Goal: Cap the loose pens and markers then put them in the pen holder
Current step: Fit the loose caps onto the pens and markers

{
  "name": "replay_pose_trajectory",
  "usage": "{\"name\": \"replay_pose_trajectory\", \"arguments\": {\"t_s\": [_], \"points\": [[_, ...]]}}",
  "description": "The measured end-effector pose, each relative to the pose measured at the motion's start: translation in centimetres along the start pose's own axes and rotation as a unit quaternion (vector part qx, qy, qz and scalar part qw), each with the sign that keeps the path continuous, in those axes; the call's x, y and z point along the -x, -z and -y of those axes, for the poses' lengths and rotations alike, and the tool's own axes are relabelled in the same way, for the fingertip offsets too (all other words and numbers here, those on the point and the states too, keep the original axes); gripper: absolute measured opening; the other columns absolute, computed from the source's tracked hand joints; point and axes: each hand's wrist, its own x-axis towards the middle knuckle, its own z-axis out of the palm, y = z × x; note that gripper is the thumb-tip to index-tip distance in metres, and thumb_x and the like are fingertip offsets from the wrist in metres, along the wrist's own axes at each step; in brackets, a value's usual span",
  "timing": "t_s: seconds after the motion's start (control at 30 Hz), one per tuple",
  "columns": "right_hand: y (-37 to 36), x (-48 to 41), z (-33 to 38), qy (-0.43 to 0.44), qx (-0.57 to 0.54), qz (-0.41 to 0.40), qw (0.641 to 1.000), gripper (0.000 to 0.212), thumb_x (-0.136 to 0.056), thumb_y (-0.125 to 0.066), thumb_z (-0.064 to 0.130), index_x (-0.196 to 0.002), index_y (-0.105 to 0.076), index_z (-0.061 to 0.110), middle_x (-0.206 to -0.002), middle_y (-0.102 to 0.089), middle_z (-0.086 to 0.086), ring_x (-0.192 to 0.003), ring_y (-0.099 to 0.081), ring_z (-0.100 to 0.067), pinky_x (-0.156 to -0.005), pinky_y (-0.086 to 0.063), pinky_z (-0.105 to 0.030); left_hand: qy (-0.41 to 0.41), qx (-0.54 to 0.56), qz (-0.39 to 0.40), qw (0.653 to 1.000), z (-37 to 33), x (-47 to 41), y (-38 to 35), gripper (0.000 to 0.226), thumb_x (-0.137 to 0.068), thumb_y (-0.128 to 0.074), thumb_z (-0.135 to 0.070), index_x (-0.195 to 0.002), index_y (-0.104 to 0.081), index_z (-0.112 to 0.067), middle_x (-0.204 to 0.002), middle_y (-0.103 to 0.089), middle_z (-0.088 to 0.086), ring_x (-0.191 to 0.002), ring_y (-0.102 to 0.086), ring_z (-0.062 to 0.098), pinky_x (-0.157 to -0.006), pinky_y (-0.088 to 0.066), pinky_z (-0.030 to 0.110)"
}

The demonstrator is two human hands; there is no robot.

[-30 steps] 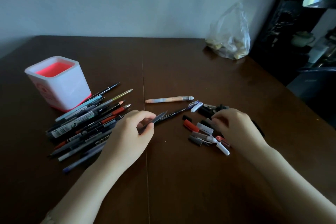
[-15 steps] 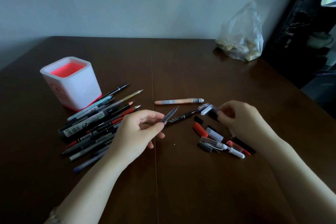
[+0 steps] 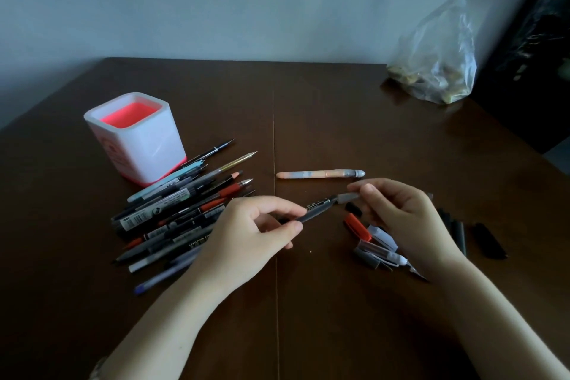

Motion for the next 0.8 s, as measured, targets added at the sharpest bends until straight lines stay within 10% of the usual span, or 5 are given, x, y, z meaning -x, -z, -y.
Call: {"name": "replay_pose_trajectory", "arguments": {"t_s": [0.57,0.8], "points": [[5.7,-0.6,-2.0,-0.056,0.324,-0.003,0.944,0.009,-0.087,-0.056,0.031,-0.092,-0.057,0.038,-0.08,-0.064,0.009,-0.065,-0.057,-0.006,-0.053,-0.039,-0.016,-0.048,-0.151,-0.051,0.986,0.7,0.1,-1.2,0.02,-0.081,-0.066,-0.013,-0.096,-0.069,-0.025,-0.079,-0.063,-0.019,-0.073,-0.063,0.003,-0.066,-0.045,0.004],[7.5,-0.6,-2.7,-0.142,0.374,-0.063,0.914,0.022,-0.082,-0.063,0.029,-0.062,-0.057,0.036,-0.074,-0.062,0.01,-0.07,-0.058,-0.009,-0.061,-0.053,-0.03,-0.064,-0.18,-0.037,0.981,1.0,0.1,-1.6,0.021,-0.079,-0.067,-0.014,-0.096,-0.069,-0.027,-0.089,-0.065,-0.017,-0.078,-0.061,0.0,-0.063,-0.048,0.008]]}}
